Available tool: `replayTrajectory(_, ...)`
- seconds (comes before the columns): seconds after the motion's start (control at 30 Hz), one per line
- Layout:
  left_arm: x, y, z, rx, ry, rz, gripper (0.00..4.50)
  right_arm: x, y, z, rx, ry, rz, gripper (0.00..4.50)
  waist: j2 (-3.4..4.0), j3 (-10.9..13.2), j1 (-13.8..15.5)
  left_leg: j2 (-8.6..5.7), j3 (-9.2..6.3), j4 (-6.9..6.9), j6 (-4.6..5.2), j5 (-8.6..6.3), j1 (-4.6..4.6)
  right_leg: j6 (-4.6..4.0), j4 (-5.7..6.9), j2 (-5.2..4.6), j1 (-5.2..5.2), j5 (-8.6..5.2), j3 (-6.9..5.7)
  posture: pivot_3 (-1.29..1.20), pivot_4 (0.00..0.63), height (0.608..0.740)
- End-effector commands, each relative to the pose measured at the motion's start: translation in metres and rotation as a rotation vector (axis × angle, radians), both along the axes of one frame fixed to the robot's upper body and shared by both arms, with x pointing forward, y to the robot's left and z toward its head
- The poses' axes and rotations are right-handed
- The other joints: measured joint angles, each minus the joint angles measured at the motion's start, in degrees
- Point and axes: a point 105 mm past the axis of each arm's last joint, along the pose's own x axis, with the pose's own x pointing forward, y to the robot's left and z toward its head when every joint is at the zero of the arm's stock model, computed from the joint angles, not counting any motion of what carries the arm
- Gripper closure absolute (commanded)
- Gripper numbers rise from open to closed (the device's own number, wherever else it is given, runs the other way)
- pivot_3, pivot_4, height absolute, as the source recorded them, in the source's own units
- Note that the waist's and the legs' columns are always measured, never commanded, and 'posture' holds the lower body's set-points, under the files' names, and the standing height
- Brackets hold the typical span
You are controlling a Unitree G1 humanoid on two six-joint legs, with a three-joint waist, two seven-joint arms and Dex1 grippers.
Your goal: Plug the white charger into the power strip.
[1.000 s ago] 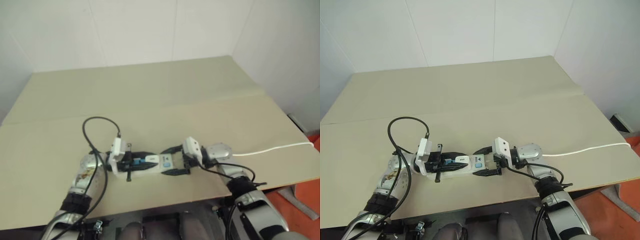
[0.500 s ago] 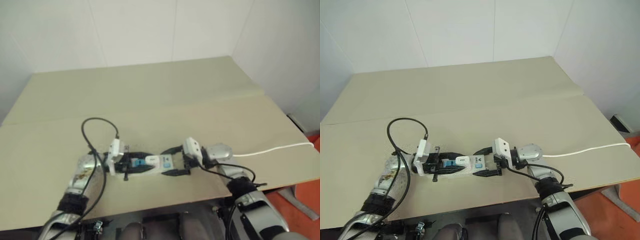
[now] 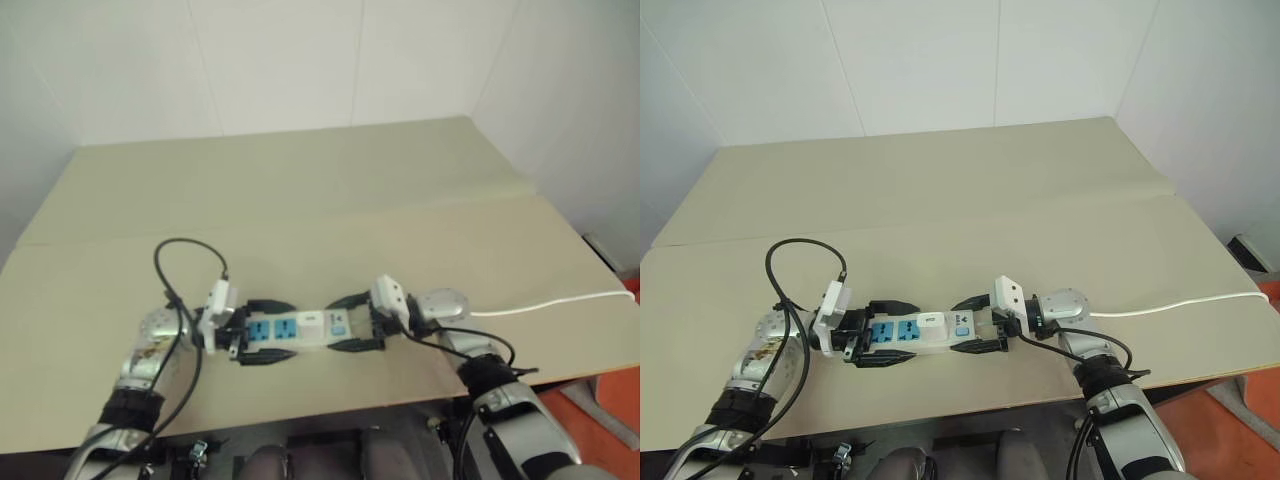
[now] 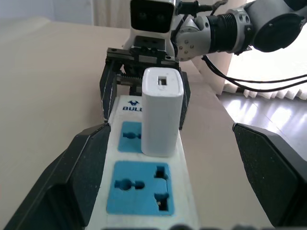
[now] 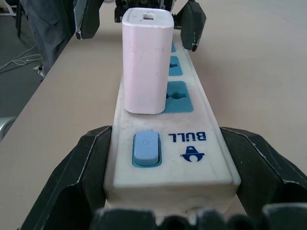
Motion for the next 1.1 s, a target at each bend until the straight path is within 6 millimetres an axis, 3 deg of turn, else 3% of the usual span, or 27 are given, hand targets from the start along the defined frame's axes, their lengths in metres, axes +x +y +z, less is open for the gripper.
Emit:
replayTrajectory(0.03, 0.013, 0.012, 0.025, -0.002, -0.101, 0.079, 0.05, -0.006, -0.008, -0.019, -0.081, 0.052, 0.0, 1.12, -0.06, 0.0, 0.0, 0.01, 0.0, 0.0, 0.0, 0.0, 0.0, 0.0, -0.01, 0.0, 0.0, 0.0, 0.0, 0.0, 0.15, 0.74)
replayTrajectory(0.17, 0.027, 0.034, 0.055, -0.068, -0.138, 0.185, 0.05, -0.001, -0.009, -0.015, -0.068, 0.086, -0.027, 1.12, -0.13, 0.1, 0.0, 0.05, -0.03, 0.0, 0.0, 0.0, -0.09, 0.0, 0.0, 0.0, -0.08, 0.0, -0.04, 0.0, 0.15, 0.74)
replayTrajectory(0.27, 0.031, 0.053, 0.069, -0.064, -0.177, 0.242, 0.0, -0.002, -0.013, -0.011, -0.084, 0.076, -0.006, 0.1, -0.13, 0.1, 0.2, 0.04, -0.03, 0.0, -0.01, 0.0, -0.18, 0.0, -0.03, -0.01, -0.18, 0.0, -0.05, 0.0, 0.15, 0.74)
replayTrajectory(0.3, 0.031, 0.059, 0.072, -0.067, -0.181, 0.261, 0.0, -0.002, -0.014, -0.006, -0.069, 0.071, 0.001, 0.02, -0.13, 0.1, 0.2, 0.02, -0.03, -0.01, -0.01, 0.0, -0.29, 0.0, -0.04, -0.04, -0.3, 0.0, -0.05, 0.0, 0.15, 0.74)
replayTrajectory(0.53, 0.023, 0.071, 0.076, -0.062, -0.192, 0.293, 0.0, -0.003, -0.033, 0.021, -0.055, -0.066, -0.008, 0.02, -0.14, 0.1, 0.9, -0.11, -0.08, 0.04, -0.39, 0.21, -1.29, 0.05, -0.05, -0.2, -1.34, 0.03, -0.11, 0.0, 0.15, 0.74)
replayTrajectory(0.63, 0.016, 0.074, 0.081, -0.063, -0.197, 0.298, 0.0, -0.004, -0.046, 0.044, -0.069, -0.125, -0.015, 0.02, -0.15, 0.1, 1.2, -0.22, -0.06, 0.06, -0.4, 0.2, -1.71, 0.11, -0.01, -0.32, -1.73, 0.06, -0.1, 0.0, 0.15, 0.74)
replayTrajectory(0.7, 0.01, 0.081, 0.084, -0.051, -0.2, 0.304, 0.0, -0.01, -0.057, 0.069, -0.061, -0.174, -0.004, 0.02, -0.15, 0.1, 1.2, -0.25, -0.05, 0.12, -0.43, 0.22, -2.2, 0.13, 0.02, -0.33, -2.18, 0.08, -0.11, 0.0, 0.15, 0.74)
replayTrajectory(0.87, 0.0, 0.095, 0.091, -0.019, -0.205, 0.334, 0.0, -0.028, -0.08, 0.109, -0.102, -0.248, 0.012, 0.02, -0.12, 0.2, 1.2, -0.22, -0.05, 0.02, -0.39, 0.19, -2.25, 0.13, -0.04, -0.3, -2.28, 0.08, -0.12, 0.0, 0.15, 0.74)
replayTrajectory(1.1, -0.019, 0.109, 0.087, 0.076, -0.197, 0.335, 0.0, -0.043, -0.111, 0.127, -0.22, -0.268, -0.012, 0.02, -0.13, 0.4, 1.7, -0.22, 0.02, 0.05, -0.27, 0.07, -2.24, 0.13, -0.24, -0.32, -2.14, 0.08, -0.15, 0.0, 0.15, 0.74)
